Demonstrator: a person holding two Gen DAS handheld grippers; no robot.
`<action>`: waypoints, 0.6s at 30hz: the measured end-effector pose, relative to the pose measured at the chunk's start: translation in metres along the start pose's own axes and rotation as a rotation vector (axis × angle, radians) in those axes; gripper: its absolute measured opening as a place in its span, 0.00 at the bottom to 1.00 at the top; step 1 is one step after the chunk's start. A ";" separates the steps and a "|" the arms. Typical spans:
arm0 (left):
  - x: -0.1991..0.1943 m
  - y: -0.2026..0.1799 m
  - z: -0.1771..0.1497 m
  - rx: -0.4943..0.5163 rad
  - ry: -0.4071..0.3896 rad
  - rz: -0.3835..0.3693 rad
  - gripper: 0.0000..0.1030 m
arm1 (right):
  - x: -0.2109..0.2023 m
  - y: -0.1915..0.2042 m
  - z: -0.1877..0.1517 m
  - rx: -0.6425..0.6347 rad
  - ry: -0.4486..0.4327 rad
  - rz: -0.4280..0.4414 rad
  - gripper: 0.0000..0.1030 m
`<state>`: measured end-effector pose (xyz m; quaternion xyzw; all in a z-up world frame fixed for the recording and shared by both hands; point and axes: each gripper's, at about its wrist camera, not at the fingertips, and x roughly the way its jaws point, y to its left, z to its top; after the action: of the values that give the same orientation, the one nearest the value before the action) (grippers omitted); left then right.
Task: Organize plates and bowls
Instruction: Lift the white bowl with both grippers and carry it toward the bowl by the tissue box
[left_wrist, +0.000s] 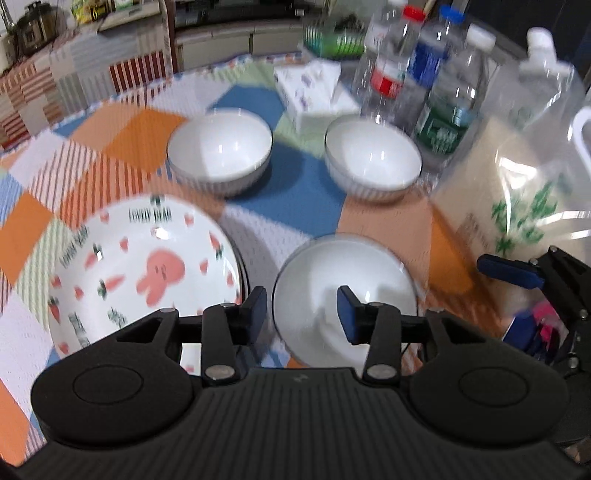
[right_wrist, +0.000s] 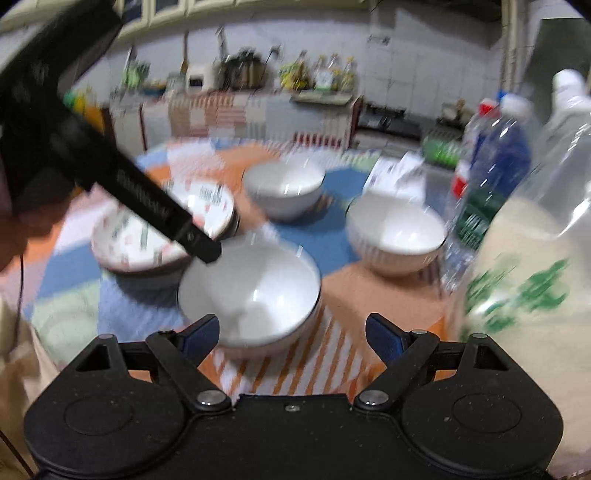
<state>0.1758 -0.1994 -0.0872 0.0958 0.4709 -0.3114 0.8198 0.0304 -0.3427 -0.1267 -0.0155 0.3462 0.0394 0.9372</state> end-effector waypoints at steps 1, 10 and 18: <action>-0.002 0.001 0.005 -0.007 -0.013 -0.006 0.40 | -0.003 -0.004 0.005 0.027 -0.025 0.002 0.87; 0.005 0.008 0.063 -0.095 -0.081 -0.079 0.45 | 0.032 -0.037 0.039 0.313 -0.059 -0.021 0.87; 0.063 0.003 0.090 -0.123 -0.051 -0.096 0.46 | 0.104 -0.058 0.041 0.589 0.039 -0.033 0.86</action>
<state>0.2649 -0.2639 -0.0915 0.0145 0.4723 -0.3231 0.8199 0.1411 -0.3918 -0.1632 0.2505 0.3602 -0.0784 0.8952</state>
